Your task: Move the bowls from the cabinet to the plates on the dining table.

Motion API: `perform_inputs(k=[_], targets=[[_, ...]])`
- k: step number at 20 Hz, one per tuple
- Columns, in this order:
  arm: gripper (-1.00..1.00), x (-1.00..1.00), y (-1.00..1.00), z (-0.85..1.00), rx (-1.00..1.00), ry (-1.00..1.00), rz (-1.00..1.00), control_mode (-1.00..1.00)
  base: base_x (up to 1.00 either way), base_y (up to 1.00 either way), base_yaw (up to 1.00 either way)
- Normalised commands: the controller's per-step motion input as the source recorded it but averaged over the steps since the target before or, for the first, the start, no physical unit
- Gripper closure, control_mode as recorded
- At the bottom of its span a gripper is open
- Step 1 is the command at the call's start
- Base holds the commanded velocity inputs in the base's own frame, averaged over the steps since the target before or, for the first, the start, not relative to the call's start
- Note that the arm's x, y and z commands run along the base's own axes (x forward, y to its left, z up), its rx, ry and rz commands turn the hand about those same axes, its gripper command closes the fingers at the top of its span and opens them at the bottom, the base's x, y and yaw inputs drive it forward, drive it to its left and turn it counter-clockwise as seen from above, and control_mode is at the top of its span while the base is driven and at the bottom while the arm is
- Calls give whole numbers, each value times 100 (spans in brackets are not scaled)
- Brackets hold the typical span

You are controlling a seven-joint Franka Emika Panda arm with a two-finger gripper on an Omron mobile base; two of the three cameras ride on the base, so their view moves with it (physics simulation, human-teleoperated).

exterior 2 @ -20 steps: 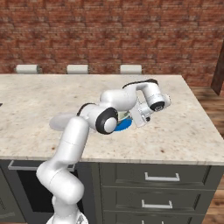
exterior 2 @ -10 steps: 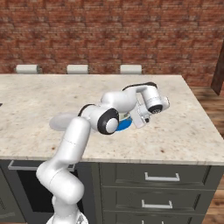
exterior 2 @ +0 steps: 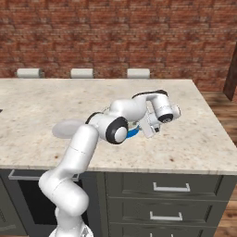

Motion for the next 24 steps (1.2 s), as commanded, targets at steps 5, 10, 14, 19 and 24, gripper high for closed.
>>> perform_inputs(k=[5,10,14,19,24], targets=[[-100,-5,-18,23,0,-3,0,-100,0,0,0],[-100,7,-2,64,0,-5,0,-100,0,0,0],[-100,2,-12,87,0,-3,0,-100,0,0,0],[-100,-40,1,67,-2,-8,0,-100,0,0,0],[-100,-89,39,20,-9,-24,0,-100,0,0,0]])
